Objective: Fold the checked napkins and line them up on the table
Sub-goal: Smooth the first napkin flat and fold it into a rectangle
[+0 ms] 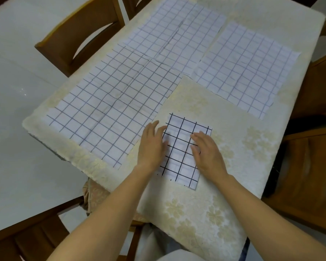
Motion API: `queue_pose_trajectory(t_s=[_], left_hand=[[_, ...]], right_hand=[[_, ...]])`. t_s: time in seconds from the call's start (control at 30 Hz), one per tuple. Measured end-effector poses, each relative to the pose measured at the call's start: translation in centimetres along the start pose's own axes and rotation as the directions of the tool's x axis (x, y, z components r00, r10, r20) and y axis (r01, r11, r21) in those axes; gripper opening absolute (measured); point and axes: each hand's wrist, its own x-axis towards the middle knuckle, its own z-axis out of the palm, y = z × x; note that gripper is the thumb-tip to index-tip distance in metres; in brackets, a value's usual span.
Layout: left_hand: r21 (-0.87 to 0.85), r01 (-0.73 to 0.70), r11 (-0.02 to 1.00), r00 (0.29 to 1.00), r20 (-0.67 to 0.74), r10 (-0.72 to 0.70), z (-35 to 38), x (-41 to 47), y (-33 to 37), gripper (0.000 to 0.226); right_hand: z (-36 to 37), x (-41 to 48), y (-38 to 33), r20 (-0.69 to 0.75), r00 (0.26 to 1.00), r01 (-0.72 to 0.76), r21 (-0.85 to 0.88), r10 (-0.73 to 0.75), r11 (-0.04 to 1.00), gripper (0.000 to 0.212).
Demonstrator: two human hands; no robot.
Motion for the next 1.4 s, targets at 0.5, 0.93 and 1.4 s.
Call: queue_pose_trajectory(t_s=[0.5,0.93,1.4], left_hand=[[0.14,-0.385,0.912,0.851,0.436,0.292,7.5,-2.4,4.3,0.076],[0.229,-0.401,0.887,0.779,0.595,0.199,6.5,-2.3,5.3,0.151],[0.188,-0.277,0.942,0.882,0.439,0.172,4.3,6.6,4.7,0.068]], right_hand=[[-2.8,2.5,7.3,0.21,0.975,-0.034,-0.184,0.073,0.982,0.057],[-4.4,3.7,7.8,0.422,0.895,-0.046,-0.237,0.146,0.97,0.12],[-0.7,4.0,2.8,0.363,0.932,0.084,-0.232,0.006,0.969,0.105]])
